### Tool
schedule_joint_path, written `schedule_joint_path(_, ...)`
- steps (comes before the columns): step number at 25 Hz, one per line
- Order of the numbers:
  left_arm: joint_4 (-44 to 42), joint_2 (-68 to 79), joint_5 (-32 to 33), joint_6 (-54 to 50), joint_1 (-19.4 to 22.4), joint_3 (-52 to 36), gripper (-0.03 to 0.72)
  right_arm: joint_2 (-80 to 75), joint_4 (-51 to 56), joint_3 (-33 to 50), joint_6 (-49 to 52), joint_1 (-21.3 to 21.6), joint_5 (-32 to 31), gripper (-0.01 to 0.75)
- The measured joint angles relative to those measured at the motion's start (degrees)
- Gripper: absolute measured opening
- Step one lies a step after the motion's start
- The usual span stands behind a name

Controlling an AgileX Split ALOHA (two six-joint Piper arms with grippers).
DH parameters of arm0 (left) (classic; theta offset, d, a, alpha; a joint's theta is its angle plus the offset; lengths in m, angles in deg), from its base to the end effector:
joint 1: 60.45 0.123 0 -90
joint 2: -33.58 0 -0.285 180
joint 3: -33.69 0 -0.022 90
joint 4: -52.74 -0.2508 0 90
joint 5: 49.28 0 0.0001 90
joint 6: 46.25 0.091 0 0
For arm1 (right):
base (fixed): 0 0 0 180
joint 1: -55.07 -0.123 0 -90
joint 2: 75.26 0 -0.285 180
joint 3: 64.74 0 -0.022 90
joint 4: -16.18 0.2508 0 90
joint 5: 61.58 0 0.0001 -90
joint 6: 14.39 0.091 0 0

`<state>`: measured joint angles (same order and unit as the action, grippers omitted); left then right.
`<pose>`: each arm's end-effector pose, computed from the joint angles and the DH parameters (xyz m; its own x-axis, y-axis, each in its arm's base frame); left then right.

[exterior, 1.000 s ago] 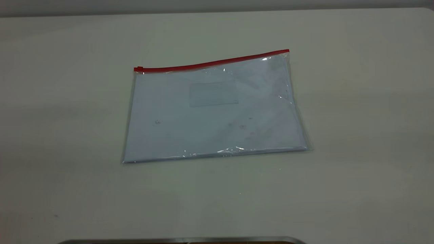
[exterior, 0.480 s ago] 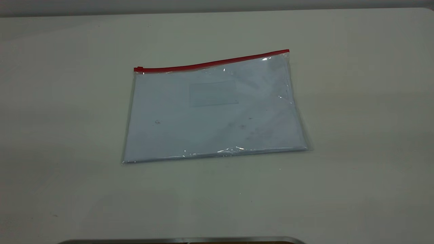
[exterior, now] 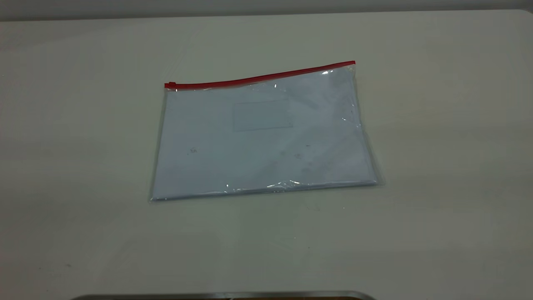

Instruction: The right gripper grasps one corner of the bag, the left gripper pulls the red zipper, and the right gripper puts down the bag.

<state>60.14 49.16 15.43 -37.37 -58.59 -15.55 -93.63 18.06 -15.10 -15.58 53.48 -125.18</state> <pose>0.0132 -0.0102 0.2688 -0.6248 0.0785 -0.7769 0.1205 0.9927 0.0034 0.0217 0.0033 0.2667 -0.6633 -0.0246 -0.7479 -0.0538 0.9984 0.0149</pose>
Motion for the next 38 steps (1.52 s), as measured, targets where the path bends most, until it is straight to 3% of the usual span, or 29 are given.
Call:
schedule_joint_path(6,0.05,-8.82,0.82,0.0,0.2,0.0,0.409,11.46,0.0,0.0,0.04,0.07,-0.86,0.361)
schedule_joint_path(38,0.05,-8.89,0.94,0.0,0.2,0.0,0.409,11.52,0.0,0.0,0.04,0.07,-0.98,0.361)
